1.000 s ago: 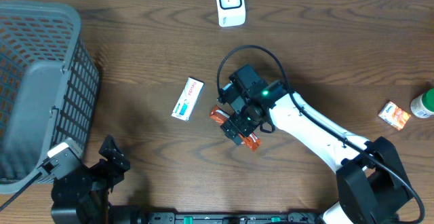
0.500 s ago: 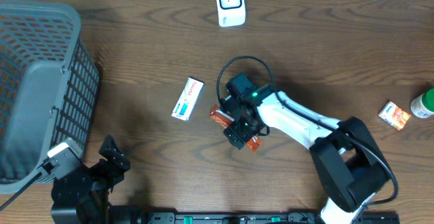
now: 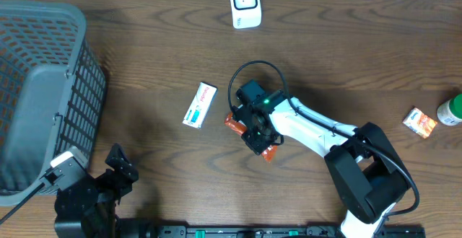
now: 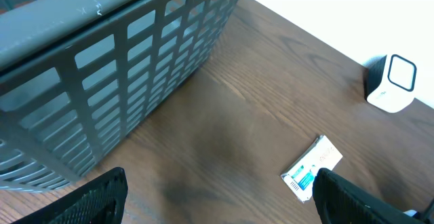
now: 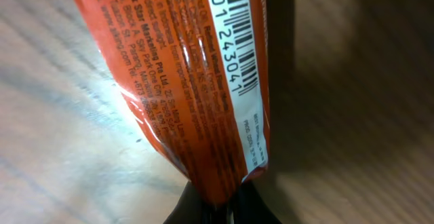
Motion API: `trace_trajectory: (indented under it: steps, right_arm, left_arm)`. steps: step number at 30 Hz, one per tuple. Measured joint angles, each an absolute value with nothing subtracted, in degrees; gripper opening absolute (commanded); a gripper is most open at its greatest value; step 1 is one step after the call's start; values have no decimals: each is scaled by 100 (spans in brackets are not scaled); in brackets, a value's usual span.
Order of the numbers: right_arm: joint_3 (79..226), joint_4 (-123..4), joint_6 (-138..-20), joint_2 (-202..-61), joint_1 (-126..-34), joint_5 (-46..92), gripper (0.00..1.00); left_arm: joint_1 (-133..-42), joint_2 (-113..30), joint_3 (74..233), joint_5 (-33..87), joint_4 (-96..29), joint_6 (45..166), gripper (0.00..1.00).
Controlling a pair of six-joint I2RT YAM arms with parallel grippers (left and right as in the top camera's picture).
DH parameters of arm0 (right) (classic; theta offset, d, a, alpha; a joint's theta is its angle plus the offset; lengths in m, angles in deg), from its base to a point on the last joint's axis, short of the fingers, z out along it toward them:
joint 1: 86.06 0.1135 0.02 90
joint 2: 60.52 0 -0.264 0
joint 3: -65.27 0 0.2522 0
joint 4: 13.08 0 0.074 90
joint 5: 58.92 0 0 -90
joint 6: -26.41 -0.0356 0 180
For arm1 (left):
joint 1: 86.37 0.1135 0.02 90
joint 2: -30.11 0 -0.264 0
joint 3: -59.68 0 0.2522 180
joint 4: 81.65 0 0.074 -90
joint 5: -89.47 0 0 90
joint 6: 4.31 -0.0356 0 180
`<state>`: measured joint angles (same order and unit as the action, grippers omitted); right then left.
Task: Scan the item barcode
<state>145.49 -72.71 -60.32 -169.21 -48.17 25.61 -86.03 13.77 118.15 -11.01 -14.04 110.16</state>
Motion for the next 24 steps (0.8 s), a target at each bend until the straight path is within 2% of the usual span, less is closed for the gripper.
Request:
trace_trajectory:
  steps: [8,17,18,19,20,21,22,24]
  right_arm:
    - [14791,-7033,-6043,-16982,-4797,4006,1]
    - [14916,-6401,-5790,-16986,-4447,4535,1]
    - [14916,-6373,-5759,-16986,-4399,4594,5]
    - [14916,-6364,-5728,-16986,-4356,4635,20]
    - [14918,-6377,-5706,-16986,-4312,4659,58]
    - [14918,-6429,-5700,-16986,-4290,4655,88]
    - [14918,-6508,-5713,-16986,-4273,4648,95]
    - [14918,-6591,-5735,-16986,-4251,4572,95]
  left_arm:
    - [-8603,1377,11815,-1103,-1404,11016,88]
    - [-8603,1377,11815,-1101,-1404,11016,88]
    - [-8603,1377,11815,-1101,-1407,11016,88]
    - [-8603,1377,11815,-1101,-1407,11016,88]
    - [-8603,1377,11815,-1101,-1407,11016,88]
    - [-8603,1377,11815,-1101,-1407,11016,88]
    - [-8603,1377,11815,-1101,-1407,11016,88]
    - [-8603,1377,11815,-1101,-1404,11016,88]
